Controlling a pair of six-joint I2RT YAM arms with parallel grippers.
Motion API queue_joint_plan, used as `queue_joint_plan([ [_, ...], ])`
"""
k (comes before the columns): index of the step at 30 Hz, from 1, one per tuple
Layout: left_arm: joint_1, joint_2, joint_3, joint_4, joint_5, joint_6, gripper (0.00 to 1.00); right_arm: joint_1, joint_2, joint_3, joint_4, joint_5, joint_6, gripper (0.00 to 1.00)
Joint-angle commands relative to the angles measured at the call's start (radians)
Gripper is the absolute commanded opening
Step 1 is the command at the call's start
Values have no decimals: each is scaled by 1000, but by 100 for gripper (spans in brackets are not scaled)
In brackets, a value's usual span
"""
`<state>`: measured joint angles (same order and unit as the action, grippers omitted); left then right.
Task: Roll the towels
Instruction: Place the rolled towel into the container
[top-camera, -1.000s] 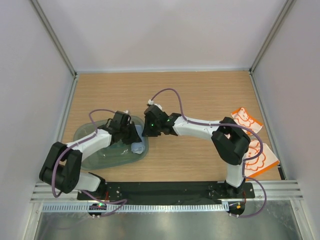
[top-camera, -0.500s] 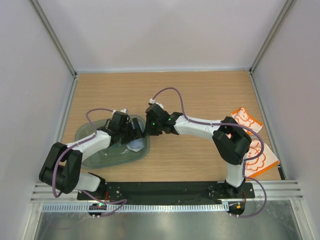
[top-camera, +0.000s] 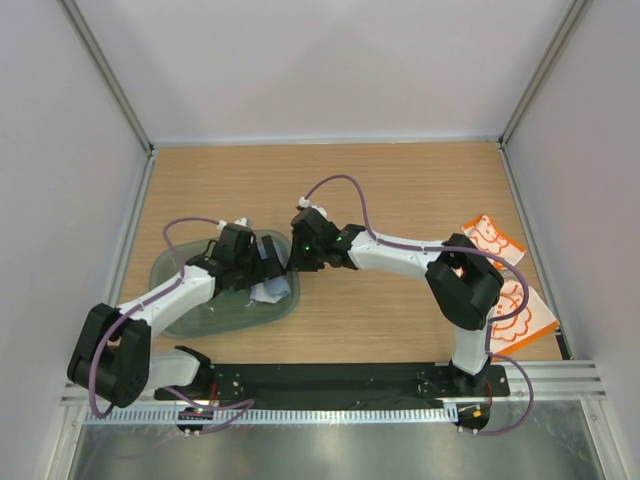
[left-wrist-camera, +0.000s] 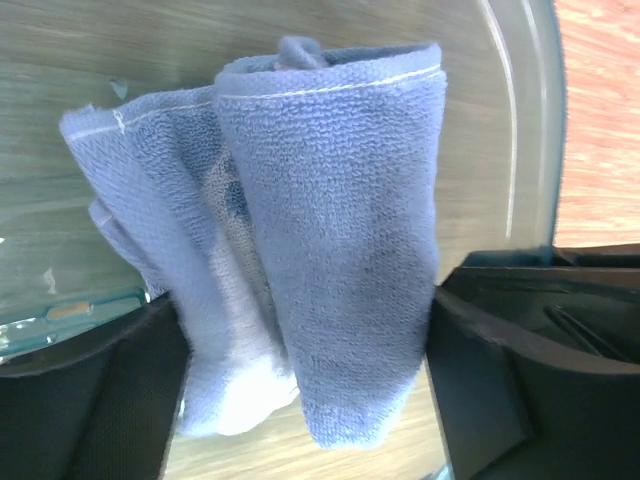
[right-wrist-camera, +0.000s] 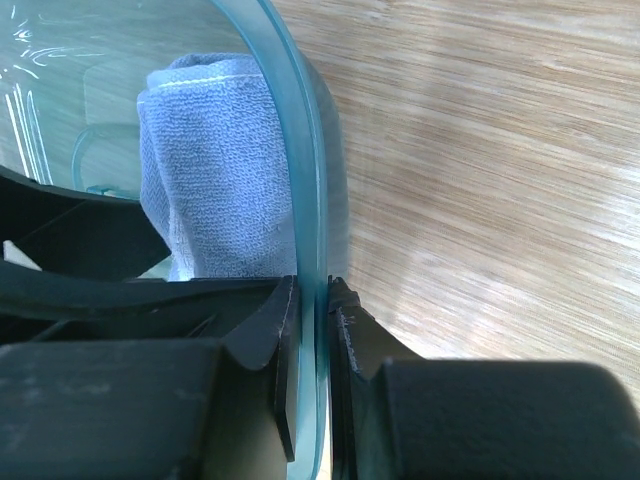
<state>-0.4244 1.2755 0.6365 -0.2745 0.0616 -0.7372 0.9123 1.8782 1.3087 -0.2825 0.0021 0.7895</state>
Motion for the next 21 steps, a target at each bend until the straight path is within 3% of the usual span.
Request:
queue_joint_plan([
  [1, -8, -36, 43, -15, -23, -18, 85, 14, -22, 3, -6, 10, -13, 1],
  [3, -8, -25, 37, -22, -43, -18, 79, 14, -22, 6, -6, 10, -13, 1],
  [6, -7, 2, 32, -15, -54, -24, 53, 14, -24, 4, -7, 10, -12, 1],
  [7, -7, 14, 34, -17, -55, -25, 37, 14, -24, 6, -9, 10, -15, 1],
  [11, -7, 64, 38, -5, -54, -40, 0, 14, -25, 6, -17, 13, -16, 1],
  [15, -7, 70, -13, 105, -16, -42, 0, 14, -27, 4, -23, 21, -19, 1],
  [21, 1, 39, -175, 513, 245, -99, 0, 14, -25, 6, -35, 33, -18, 1],
])
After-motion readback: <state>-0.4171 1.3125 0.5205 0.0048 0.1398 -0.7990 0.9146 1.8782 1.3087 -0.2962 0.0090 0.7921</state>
